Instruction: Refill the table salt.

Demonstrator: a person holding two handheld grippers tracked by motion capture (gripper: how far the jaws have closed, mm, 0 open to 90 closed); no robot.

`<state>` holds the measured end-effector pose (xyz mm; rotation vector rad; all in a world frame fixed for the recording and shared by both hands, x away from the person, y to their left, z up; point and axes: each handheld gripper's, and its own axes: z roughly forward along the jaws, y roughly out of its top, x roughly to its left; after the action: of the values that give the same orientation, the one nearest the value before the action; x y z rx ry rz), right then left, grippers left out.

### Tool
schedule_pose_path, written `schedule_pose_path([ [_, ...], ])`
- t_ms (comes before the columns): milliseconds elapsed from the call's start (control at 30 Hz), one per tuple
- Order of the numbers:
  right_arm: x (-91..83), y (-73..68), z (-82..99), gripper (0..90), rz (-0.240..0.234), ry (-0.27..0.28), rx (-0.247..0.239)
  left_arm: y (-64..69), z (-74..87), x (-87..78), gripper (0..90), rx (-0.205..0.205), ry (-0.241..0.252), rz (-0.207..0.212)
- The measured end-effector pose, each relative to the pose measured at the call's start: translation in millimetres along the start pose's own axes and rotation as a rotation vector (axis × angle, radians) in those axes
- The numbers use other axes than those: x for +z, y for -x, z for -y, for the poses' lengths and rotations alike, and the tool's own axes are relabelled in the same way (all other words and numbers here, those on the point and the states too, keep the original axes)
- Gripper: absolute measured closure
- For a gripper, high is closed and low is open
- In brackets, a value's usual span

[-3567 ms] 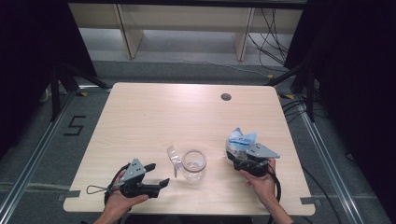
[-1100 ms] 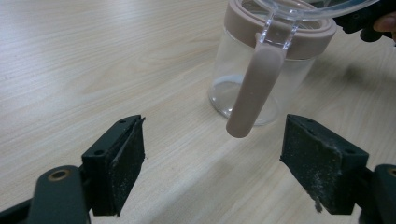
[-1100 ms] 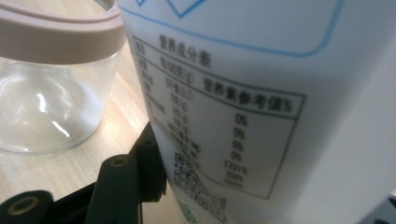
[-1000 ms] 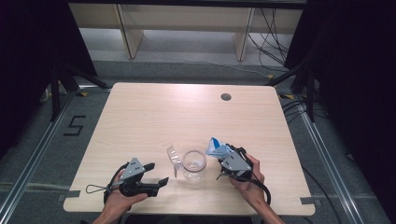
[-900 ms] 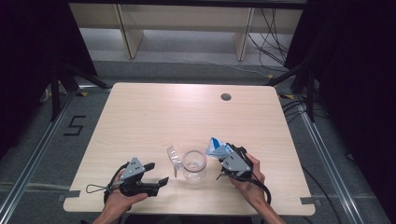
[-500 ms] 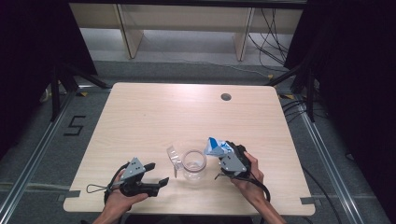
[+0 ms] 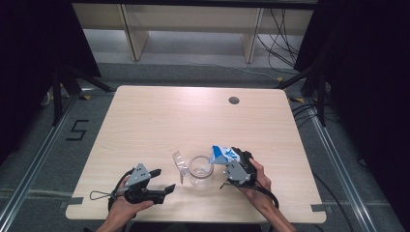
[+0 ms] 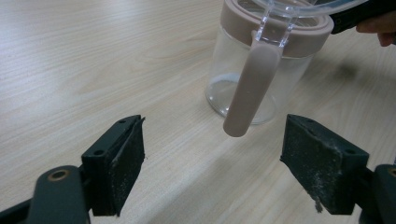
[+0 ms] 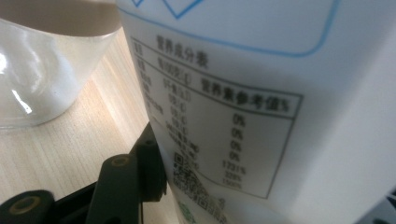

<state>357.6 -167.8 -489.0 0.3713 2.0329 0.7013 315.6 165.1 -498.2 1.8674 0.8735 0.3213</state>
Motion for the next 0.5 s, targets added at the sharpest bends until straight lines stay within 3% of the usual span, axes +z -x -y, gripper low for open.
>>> schedule_pose_path([
  [67, -0.2, -0.7, 0.3, 47.4, -0.002, -0.003, 0.025, 0.1, 0.2, 0.0, 20.7, -0.001, 0.000, 0.000],
  [267, 0.2, -0.4, 0.8, 47.4, 0.016, -0.005, 0.008, 0.1, 0.1, -0.3, 20.7, -0.001, -0.001, -0.001],
  [400, 0.8, -0.8, 0.7, 47.4, 0.002, -0.007, 0.009, 0.4, -0.2, 0.8, 20.7, -0.004, 0.003, 0.008],
  [467, 0.3, -0.1, 0.5, 47.4, 0.022, -0.005, -0.003, 1.3, 0.6, 1.2, 20.7, -0.017, 0.002, 0.010],
  [500, 1.1, -0.2, 0.6, 47.4, 0.001, -0.008, 0.002, 1.6, 0.6, 0.7, 20.7, -0.014, 0.002, 0.007],
])
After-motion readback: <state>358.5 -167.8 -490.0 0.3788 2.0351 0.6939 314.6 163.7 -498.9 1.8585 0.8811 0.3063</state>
